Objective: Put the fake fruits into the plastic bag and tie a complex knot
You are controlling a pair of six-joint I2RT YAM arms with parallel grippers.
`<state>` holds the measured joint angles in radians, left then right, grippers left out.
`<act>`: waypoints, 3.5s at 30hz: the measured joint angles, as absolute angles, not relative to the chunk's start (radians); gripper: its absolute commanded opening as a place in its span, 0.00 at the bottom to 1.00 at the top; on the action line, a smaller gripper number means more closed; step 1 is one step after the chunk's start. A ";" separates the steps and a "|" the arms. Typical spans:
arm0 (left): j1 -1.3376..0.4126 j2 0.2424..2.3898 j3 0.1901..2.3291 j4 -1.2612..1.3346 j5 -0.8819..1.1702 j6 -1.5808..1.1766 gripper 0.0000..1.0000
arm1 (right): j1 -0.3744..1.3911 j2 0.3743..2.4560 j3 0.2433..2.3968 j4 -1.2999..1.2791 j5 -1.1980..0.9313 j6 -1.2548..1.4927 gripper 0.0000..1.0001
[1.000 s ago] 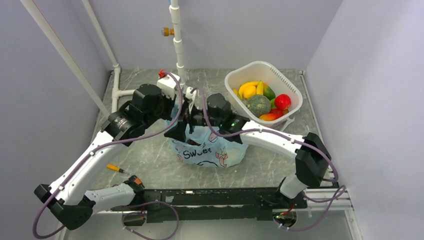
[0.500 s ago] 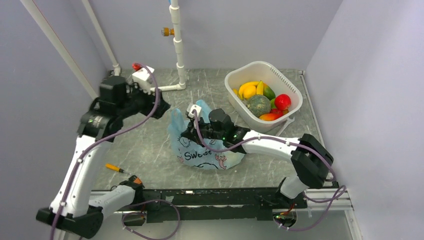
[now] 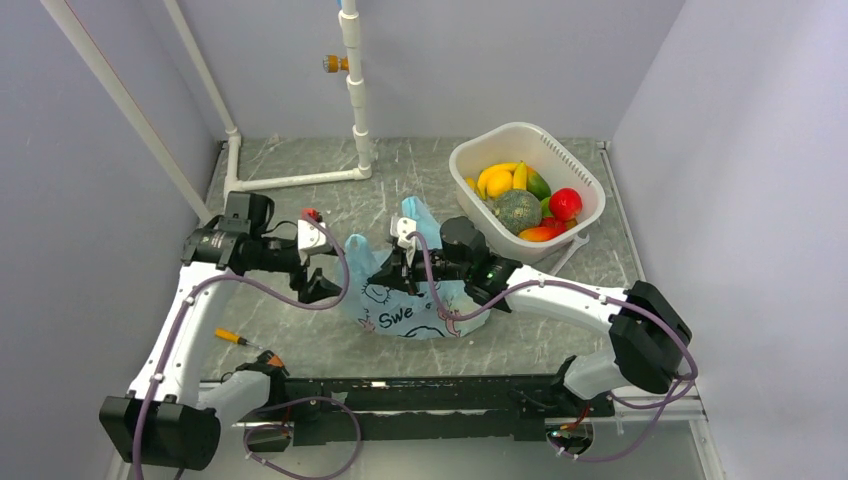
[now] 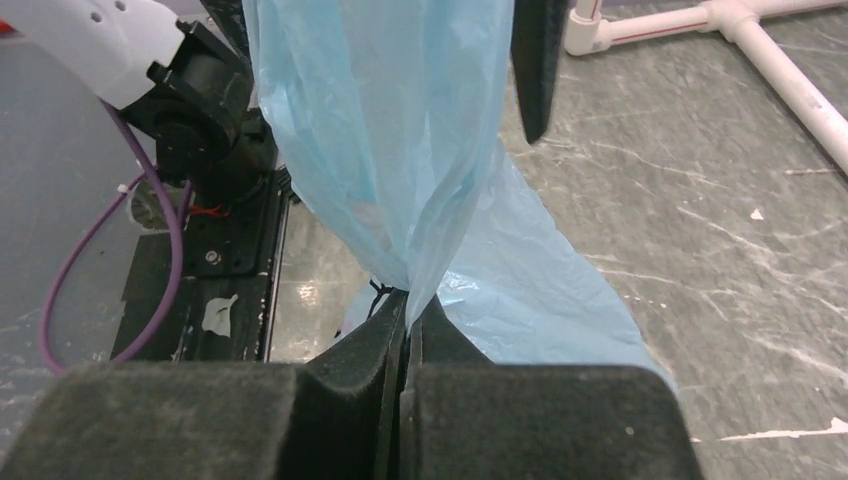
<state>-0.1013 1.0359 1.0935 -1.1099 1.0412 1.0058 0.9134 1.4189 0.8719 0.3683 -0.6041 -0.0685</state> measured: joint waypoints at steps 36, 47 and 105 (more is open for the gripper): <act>-0.314 1.057 1.308 -0.852 1.034 0.644 0.81 | 0.919 1.439 0.822 0.404 -0.633 -0.052 0.00; -0.364 1.079 1.251 -0.873 0.971 0.556 0.00 | 0.920 1.407 0.823 0.368 -0.561 -0.044 1.00; -0.127 0.867 0.886 -0.928 0.859 0.875 0.55 | 1.087 1.718 0.688 0.901 -0.183 -0.084 0.00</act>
<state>-0.1272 0.8665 0.8856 -0.9279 0.8593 0.8753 1.0866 1.7176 0.6876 0.9009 -0.1833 -0.0841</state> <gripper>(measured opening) 0.605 0.009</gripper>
